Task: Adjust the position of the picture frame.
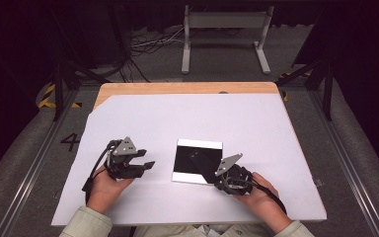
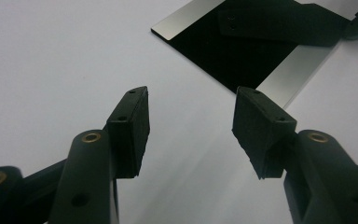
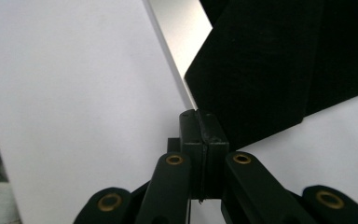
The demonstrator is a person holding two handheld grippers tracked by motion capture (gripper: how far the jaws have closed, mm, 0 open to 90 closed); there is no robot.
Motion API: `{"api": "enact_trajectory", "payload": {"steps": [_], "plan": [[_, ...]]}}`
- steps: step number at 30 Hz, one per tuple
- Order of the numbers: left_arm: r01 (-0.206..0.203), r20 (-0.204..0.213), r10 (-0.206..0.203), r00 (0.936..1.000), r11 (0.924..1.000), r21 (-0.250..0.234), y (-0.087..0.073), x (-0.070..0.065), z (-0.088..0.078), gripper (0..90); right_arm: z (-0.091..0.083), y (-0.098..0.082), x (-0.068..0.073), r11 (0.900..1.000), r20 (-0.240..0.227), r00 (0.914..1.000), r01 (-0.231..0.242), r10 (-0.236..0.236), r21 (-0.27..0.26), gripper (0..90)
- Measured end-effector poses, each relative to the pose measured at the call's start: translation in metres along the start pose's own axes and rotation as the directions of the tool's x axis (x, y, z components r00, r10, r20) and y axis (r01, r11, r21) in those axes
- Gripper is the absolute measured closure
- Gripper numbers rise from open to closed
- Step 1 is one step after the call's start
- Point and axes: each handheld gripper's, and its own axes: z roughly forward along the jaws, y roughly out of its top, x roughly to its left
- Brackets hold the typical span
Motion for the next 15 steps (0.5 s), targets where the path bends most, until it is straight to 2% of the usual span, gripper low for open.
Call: {"api": "enact_trajectory", "payload": {"steps": [6,9,15], "plan": [[0.002,0.001,-0.002,1.0,1.0,-0.003,0.0,0.0,0.0,46.8,0.0,0.0,-0.005,1.0,0.015,0.9999,-0.004,0.004,-0.009,90.0],[-0.002,0.002,0.002,1.0,1.0,0.001,0.0,0.0,0.0,46.7,0.0,-0.001,-0.007,1.0,0.044,0.9989,0.015,-0.015,-0.013,90.0],[-0.002,0.003,0.002,1.0,1.0,0.004,0.0,0.0,0.001,46.7,0.001,-0.002,-0.014,1.0,0.07,0.9976,-0.002,0.004,-0.029,90.0]]}}
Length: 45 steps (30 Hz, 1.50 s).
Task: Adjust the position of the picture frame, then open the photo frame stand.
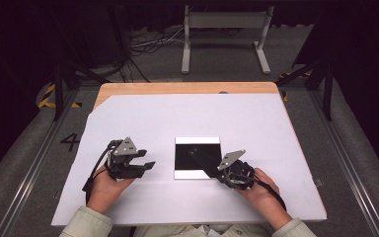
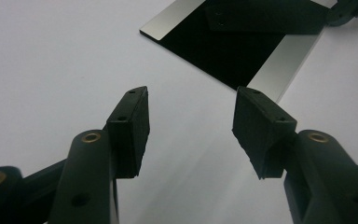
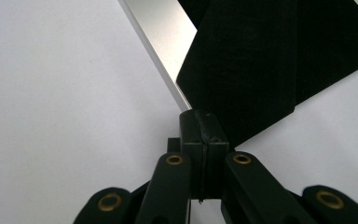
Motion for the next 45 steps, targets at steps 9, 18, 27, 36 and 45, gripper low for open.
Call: {"api": "enact_trajectory", "payload": {"steps": [9,18,27,36,45], "plan": [[-0.001,0.0,0.001,1.0,1.0,0.003,0.0,0.0,0.001,46.6,0.0,0.0,-0.002,1.0,0.016,0.9998,-0.014,0.014,-0.009,90.0],[0.011,0.014,-0.011,0.9998,0.9999,-0.003,0.0,0.002,0.001,45.6,-0.022,0.002,-0.001,0.996,-0.012,0.9997,-0.024,0.023,-0.089,89.8],[0.082,0.038,-0.08,0.9961,0.9939,-0.073,-0.003,0.011,-0.009,44.3,-0.066,-0.011,-0.024,0.97,-0.001,0.9947,-0.1,0.102,-0.222,89.8],[0.075,0.028,-0.073,0.997,0.9945,-0.073,-0.003,0.01,-0.008,43.0,-0.073,-0.023,-0.039,0.936,-0.098,0.9812,-0.189,0.167,-0.297,88.0],[0.069,0.026,-0.067,0.9974,0.9955,-0.066,-0.003,0.009,-0.007,42.9,-0.063,-0.025,-0.042,0.892,-0.164,0.9437,-0.326,0.287,-0.312,71.2]]}}
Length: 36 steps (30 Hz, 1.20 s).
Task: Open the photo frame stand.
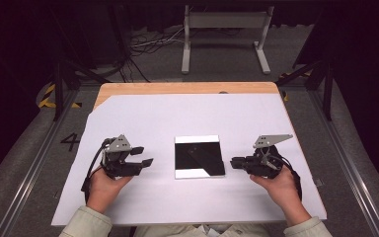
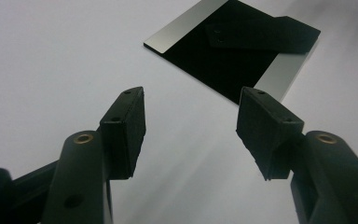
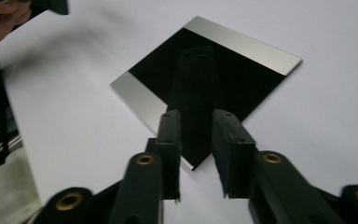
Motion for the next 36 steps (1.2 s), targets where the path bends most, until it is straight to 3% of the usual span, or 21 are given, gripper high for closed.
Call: {"api": "enact_trajectory", "payload": {"steps": [2,5,8,15,23,36], "plan": [[-0.001,-0.003,0.001,1.0,1.0,0.001,0.0,0.0,0.0,42.8,0.003,-0.001,0.0,0.999,0.022,0.9991,-0.035,0.035,0.004,69.3],[-0.003,-0.004,0.003,1.0,1.0,0.004,0.0,-0.001,0.001,42.8,0.009,-0.002,0.003,1.0,0.067,0.9978,-0.004,0.002,0.03,67.4],[-0.005,-0.006,0.005,1.0,1.0,0.008,0.0,-0.002,0.001,42.8,0.014,-0.003,0.003,0.999,0.08,0.9967,0.008,-0.012,0.053,66.9],[-0.014,-0.009,0.014,0.9999,0.9998,0.014,-0.001,-0.001,0.002,42.8,0.028,-0.007,0.004,0.989,0.084,0.9957,0.027,-0.039,0.143,68.1],[-0.013,-0.011,0.014,0.9998,0.9997,0.022,-0.001,-0.002,0.003,42.7,0.042,-0.01,0.007,0.969,0.089,0.9938,0.043,-0.066,0.242,68.2],[-0.015,-0.014,0.015,0.9998,0.9996,0.022,-0.001,-0.002,0.004,42.5,0.052,-0.012,0.009,0.947,0.079,0.9942,0.044,-0.073,0.318,71.3]]}}
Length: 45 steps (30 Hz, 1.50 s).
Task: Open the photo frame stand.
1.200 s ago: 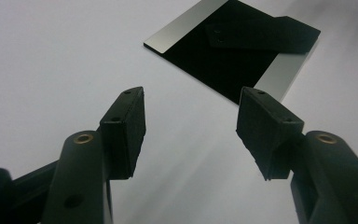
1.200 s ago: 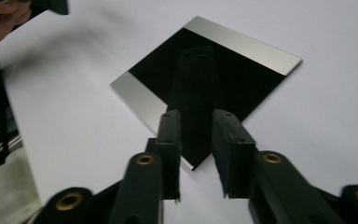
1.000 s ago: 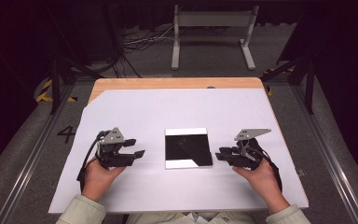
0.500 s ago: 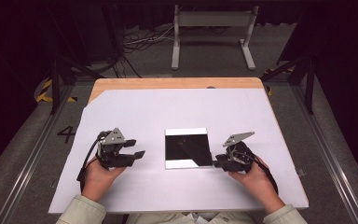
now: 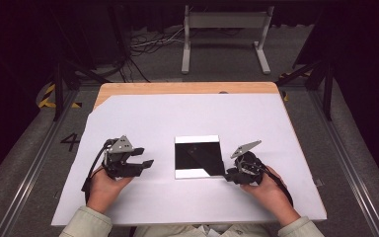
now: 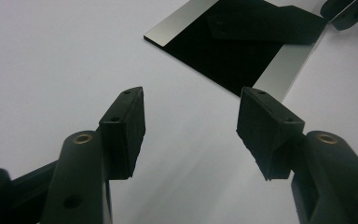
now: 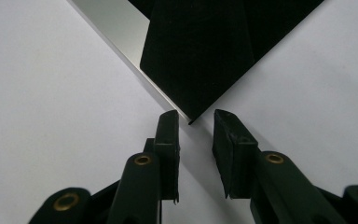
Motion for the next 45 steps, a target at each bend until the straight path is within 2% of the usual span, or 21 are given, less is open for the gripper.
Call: {"api": "enact_trajectory", "payload": {"steps": [10,15,18,23,34,45], "plan": [[-0.003,0.001,0.003,1.0,1.0,0.005,0.0,0.0,0.001,42.2,0.004,0.004,0.005,0.999,0.028,0.9991,0.031,-0.032,0.038,77.0],[-0.001,0.001,0.001,1.0,1.0,0.005,0.0,0.0,0.001,42.2,0.005,0.005,0.008,0.995,0.057,0.9945,0.085,-0.088,0.055,82.3],[0.002,0.003,-0.002,1.0,1.0,0.009,0.0,-0.001,0.001,42.2,0.005,0.006,0.009,0.994,0.061,0.994,0.086,-0.09,0.06,83.1],[0.001,0.002,-0.001,1.0,1.0,0.006,0.0,0.0,0.001,42.2,0.004,0.006,0.01,0.994,0.06,0.9936,0.092,-0.095,0.062,89.4],[0.002,0.003,-0.002,1.0,1.0,0.006,0.0,0.0,0.002,41.9,-0.012,0.006,0.007,0.997,0.027,0.9969,0.075,-0.074,-0.032,89.7],[0.02,0.022,-0.019,0.9996,0.9997,-0.012,-0.001,0.001,0.002,39.8,-0.028,0.009,0.007,0.988,0.003,0.9982,0.06,-0.061,-0.144,89.8]]}}
